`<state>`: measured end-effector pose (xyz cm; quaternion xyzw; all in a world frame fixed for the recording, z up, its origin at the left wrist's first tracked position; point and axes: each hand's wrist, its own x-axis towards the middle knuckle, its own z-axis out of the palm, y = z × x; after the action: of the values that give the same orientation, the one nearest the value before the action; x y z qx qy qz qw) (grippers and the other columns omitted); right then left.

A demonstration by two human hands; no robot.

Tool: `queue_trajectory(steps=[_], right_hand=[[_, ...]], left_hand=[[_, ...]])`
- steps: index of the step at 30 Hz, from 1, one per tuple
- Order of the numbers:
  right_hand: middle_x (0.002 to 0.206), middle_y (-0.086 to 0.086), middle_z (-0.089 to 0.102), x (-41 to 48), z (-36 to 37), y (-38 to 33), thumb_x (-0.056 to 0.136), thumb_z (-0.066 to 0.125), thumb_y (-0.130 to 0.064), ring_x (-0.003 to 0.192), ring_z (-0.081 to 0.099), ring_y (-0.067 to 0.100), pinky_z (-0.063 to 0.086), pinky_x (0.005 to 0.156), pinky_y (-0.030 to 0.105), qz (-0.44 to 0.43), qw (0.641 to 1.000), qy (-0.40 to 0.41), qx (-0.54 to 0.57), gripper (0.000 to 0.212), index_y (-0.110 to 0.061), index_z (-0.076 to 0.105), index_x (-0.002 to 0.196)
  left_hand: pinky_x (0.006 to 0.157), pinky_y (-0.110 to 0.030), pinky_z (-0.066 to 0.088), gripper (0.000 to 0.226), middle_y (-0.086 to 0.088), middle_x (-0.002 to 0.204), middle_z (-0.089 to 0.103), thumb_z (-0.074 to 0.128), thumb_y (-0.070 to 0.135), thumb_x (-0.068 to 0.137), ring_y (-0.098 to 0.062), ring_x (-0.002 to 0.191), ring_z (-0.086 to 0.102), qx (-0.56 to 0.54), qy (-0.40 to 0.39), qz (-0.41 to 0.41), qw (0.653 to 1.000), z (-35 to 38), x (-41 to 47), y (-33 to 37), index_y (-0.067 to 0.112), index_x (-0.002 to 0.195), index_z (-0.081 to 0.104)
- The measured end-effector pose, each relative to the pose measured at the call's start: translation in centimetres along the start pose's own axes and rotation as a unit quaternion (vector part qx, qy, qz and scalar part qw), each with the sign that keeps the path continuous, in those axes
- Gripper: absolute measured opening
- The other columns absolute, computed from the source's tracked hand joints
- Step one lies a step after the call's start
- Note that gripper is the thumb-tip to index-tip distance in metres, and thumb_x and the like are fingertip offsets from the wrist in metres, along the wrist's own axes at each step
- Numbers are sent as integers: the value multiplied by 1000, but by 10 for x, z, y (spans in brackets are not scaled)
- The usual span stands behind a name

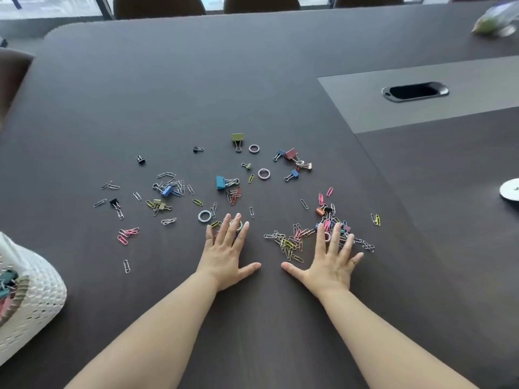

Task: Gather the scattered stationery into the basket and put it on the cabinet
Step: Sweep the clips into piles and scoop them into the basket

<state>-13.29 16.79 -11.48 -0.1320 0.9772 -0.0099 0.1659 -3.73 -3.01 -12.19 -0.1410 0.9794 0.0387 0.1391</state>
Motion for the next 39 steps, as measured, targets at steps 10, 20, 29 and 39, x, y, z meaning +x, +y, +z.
queue_trajectory(steps=[10, 20, 29, 39], right_hand=[[153, 7, -25, 63, -14, -2, 51, 29, -95, 140, -15, 40, 1, 110, 63, -17, 999, 6, 26, 123, -31, -24, 142], [154, 4, -23, 155, -40, -44, 59, 39, -89, 142, -19, 32, -3, 113, 59, -108, 994, 29, 15, 116, -31, -15, 144], [157, 3, -1, 211, -51, -84, 66, 38, -85, 143, -1, 33, 2, 113, 56, -145, 988, 56, -1, 97, -39, 2, 145], [93, 14, 61, 180, -33, -82, 63, 69, -59, 77, 59, 33, 51, 61, 36, -236, 948, 209, 48, 52, -20, 65, 98]], left_hand=[[106, -65, 0, 107, 2, 154, -18, 15, 88, 62, -32, 137, -27, -12, 33, -81, 996, -19, 65, -4, 27, 146, -12], [109, -61, 0, 101, 0, 155, -12, 37, 80, 71, -33, 139, -21, -49, 67, -95, 992, -41, 140, -32, 29, 146, -8], [82, -39, 50, 61, -7, 104, 63, 42, 61, 73, -27, 100, 51, -89, 270, -39, 958, -27, 160, -56, 17, 107, 67], [45, -29, 44, 27, -6, 76, 56, 46, 41, 77, -22, 79, 39, -98, 335, -53, 936, -19, 147, -45, 17, 78, 57]])
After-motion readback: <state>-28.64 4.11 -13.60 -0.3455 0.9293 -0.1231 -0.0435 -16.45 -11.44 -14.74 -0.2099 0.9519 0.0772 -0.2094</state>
